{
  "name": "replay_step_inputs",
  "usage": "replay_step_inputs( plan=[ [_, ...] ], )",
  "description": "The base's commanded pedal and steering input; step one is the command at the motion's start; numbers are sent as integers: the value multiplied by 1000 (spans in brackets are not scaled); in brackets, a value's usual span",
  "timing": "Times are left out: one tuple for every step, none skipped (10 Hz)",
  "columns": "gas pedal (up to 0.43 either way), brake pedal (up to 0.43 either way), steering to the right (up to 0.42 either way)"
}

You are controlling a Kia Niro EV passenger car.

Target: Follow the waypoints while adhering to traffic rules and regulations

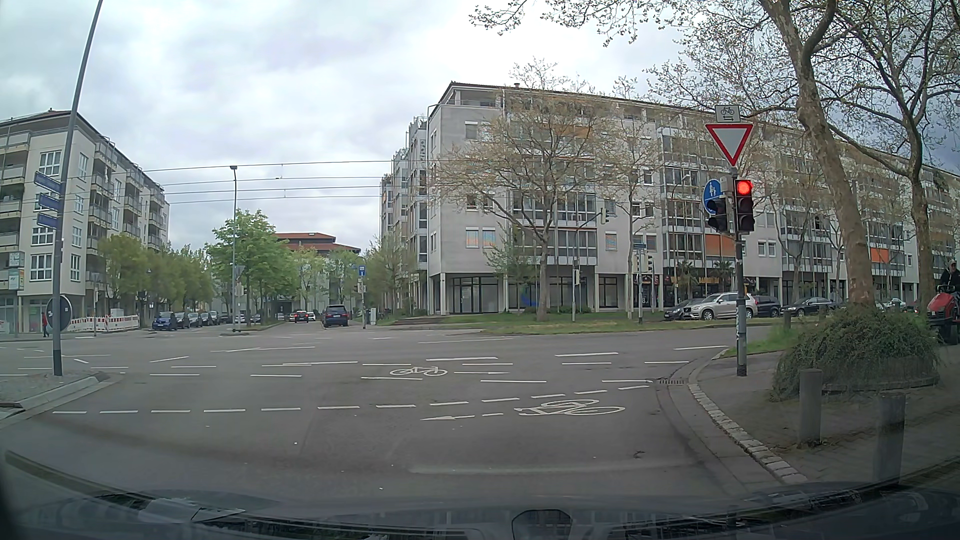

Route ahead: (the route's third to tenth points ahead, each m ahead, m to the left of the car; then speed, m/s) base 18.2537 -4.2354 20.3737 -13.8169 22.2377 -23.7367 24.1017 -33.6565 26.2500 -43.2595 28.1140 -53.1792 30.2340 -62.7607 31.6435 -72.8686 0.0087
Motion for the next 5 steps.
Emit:
replay_step_inputs(
  plan=[
    [0, 256, 36],
    [0, 256, 36],
    [0, 256, 36],
    [0, 256, 36],
    [0, 256, 36]
  ],
)
